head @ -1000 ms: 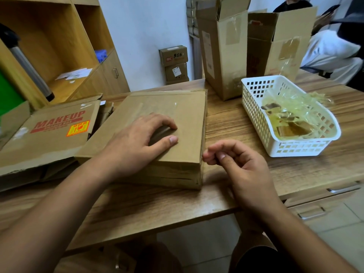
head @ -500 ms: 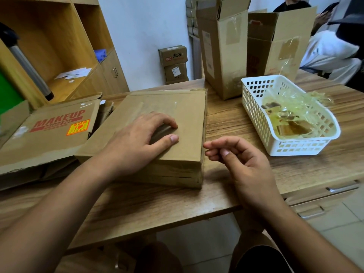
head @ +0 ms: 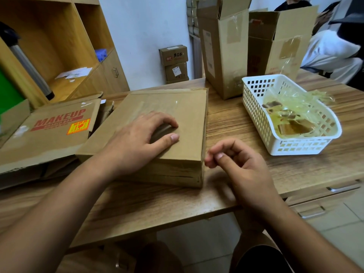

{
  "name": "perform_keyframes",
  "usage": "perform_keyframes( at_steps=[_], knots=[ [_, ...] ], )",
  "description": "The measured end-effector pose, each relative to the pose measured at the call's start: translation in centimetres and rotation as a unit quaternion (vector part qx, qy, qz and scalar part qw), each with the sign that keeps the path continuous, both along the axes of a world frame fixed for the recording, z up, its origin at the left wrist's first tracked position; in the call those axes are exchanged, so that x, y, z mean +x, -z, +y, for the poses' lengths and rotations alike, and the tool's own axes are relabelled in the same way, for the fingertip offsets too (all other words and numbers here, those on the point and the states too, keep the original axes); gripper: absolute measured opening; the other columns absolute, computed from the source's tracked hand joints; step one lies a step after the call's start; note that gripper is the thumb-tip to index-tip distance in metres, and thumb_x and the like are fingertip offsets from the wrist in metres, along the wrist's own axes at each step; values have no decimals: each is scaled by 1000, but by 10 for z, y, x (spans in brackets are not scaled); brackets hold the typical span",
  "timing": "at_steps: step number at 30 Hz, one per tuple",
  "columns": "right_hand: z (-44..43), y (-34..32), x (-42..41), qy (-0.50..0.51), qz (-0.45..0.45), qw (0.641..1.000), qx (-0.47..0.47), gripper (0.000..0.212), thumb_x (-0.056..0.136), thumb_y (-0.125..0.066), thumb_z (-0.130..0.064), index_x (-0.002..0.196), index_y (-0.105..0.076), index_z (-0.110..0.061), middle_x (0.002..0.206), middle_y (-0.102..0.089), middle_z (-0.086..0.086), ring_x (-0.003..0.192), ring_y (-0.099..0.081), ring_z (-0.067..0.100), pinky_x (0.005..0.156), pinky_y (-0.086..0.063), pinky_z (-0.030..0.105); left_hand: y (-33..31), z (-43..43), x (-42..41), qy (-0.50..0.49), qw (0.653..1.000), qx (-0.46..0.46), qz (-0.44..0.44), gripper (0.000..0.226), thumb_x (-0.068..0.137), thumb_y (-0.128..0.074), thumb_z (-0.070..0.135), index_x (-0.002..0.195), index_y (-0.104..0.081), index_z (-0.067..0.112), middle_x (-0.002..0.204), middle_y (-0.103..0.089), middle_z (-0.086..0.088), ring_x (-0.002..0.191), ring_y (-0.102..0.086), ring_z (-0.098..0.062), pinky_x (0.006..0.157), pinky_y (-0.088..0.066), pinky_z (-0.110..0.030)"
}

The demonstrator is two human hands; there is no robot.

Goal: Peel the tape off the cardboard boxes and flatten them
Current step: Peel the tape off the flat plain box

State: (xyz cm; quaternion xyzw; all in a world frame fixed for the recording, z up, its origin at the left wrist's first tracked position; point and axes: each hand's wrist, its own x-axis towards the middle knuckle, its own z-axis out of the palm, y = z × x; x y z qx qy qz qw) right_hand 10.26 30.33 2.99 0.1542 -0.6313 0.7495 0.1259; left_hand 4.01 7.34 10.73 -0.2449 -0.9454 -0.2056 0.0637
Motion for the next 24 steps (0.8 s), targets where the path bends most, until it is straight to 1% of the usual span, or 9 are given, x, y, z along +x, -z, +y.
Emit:
perform_keyframes(
  at_steps=[1, 3, 5, 8, 11, 14, 17, 21, 24],
  knots=[
    [0, 0, 0, -1, 0, 1000, 7, 26, 97, -50, 12, 91, -64, -9, 82, -71, 2, 80, -67, 12, 75, -52, 19, 0, 0, 0, 0, 1000, -1, 0, 50, 84, -35, 75, 123, -51, 48, 132, -52, 27, 125, -46, -2, 102, -45, -48],
    [-1, 0, -1, 18, 1, 1000, -13, 28, 96, -51, 13, 91, -64, -11, 84, -70, 2, 81, -66, 12, 76, -51, 20, 0, 0, 0, 1, 1000, 0, -1, 51, 84, -35, 75, 124, -51, 47, 133, -52, 26, 125, -46, -2, 102, -45, -48],
    [0, 0, -3, 36, 0, 999, -39, 24, 95, -54, 10, 99, -64, -11, 96, -73, 2, 91, -68, 14, 80, -53, 22, 0, 1, 0, 0, 1000, 1, -1, 52, 83, -35, 75, 124, -52, 47, 133, -52, 26, 125, -46, -2, 102, -45, -47],
    [-3, -1, -3, 32, 4, 999, -10, 21, 95, -59, 6, 108, -64, -10, 110, -72, 4, 105, -69, 17, 87, -53, 23, 0, 1, 0, 0, 1000, 3, 1, 52, 83, -35, 75, 123, -52, 46, 132, -52, 27, 124, -46, -1, 101, -45, -46],
    [-5, -3, -3, 39, 16, 999, 15, 21, 93, -65, 3, 104, -65, -15, 106, -72, 2, 104, -69, 17, 87, -53, 22, 0, 1, 0, 1, 1000, 4, -1, 51, 84, -36, 75, 123, -52, 47, 131, -52, 27, 124, -46, -1, 101, -45, -47],
    [-7, -2, -5, 68, 35, 996, 46, 23, 90, -70, 0, 99, -65, -21, 99, -72, 0, 97, -69, 16, 83, -52, 21, 1, 1, -1, -1, 1000, 3, 0, 51, 83, -36, 75, 123, -51, 47, 131, -52, 28, 123, -47, -2, 101, -45, -48],
    [-12, -1, -6, 102, 50, 991, 74, 25, 89, -72, -2, 96, -65, -25, 94, -71, -2, 92, -69, 16, 81, -53, 25, 0, 1, -1, -1, 1000, 4, -3, 49, 84, -37, 74, 123, -51, 48, 131, -51, 28, 124, -46, -1, 101, -45, -48],
    [-14, -2, -8, 133, 61, 985, 94, 26, 90, -72, -3, 100, -64, -25, 96, -70, -7, 94, -69, 17, 82, -57, 32, 0, 1, 0, -2, 1000, 1, -2, 50, 84, -37, 74, 123, -52, 47, 131, -51, 28, 123, -46, 0, 101, -45, -47],
    [-16, -3, -8, 156, 79, 977, 122, 25, 89, -73, -4, 100, -64, -24, 94, -69, -8, 89, -68, 15, 79, -56, 29, 0, 1, 0, -1, 1000, 6, -4, 50, 84, -38, 74, 123, -52, 47, 131, -51, 28, 123, -46, 0, 102, -45, -47]
  ],
)
